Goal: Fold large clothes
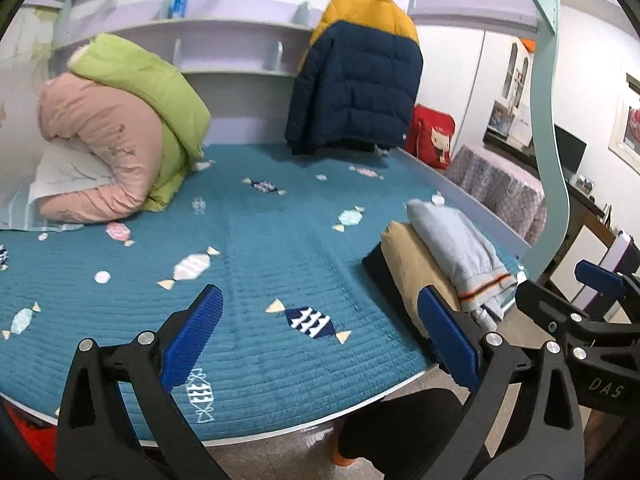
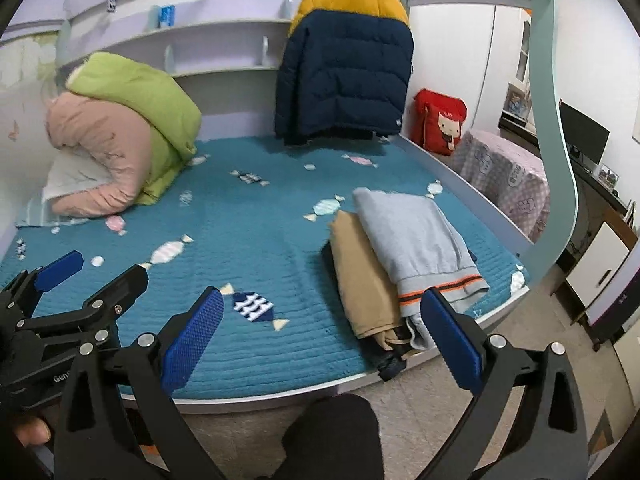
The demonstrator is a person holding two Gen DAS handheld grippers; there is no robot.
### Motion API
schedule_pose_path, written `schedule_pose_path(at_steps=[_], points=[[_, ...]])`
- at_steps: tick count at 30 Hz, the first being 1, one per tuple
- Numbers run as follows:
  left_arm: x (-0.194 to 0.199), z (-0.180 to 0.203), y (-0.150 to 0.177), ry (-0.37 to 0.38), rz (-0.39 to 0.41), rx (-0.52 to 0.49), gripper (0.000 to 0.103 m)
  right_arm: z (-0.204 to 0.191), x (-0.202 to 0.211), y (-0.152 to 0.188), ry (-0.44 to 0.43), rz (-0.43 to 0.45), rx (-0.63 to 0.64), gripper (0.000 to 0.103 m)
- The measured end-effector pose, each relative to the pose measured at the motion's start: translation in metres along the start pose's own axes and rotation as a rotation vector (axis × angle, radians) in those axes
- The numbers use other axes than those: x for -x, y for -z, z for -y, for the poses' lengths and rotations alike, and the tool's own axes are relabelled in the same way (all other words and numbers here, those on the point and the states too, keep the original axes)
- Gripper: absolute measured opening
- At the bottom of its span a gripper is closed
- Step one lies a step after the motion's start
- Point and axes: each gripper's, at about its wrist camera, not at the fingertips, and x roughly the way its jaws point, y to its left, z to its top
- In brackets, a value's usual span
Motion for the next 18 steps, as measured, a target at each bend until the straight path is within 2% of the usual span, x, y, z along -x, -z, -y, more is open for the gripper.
schedule_pose_path(at_steps=[10, 14, 18], points=[[0.083, -0.007, -0.016, -0.124, 0.139, -0.020, 0.098, -0.020, 0.065, -0.011, -0.068, 0.176, 0.024, 0.095], [0.111, -0.005, -0.017, -0.177, 0.186, -0.038, 0.098, -0.023, 0.082, -0.013, -0.094, 0.223, 0.028, 0.095], [0.135, -0.008, -0.018, -0.198, 0.216, -0.029, 0.098, -0.022, 0.092, -0.016, -0.141, 0.254, 0.021, 0.095]])
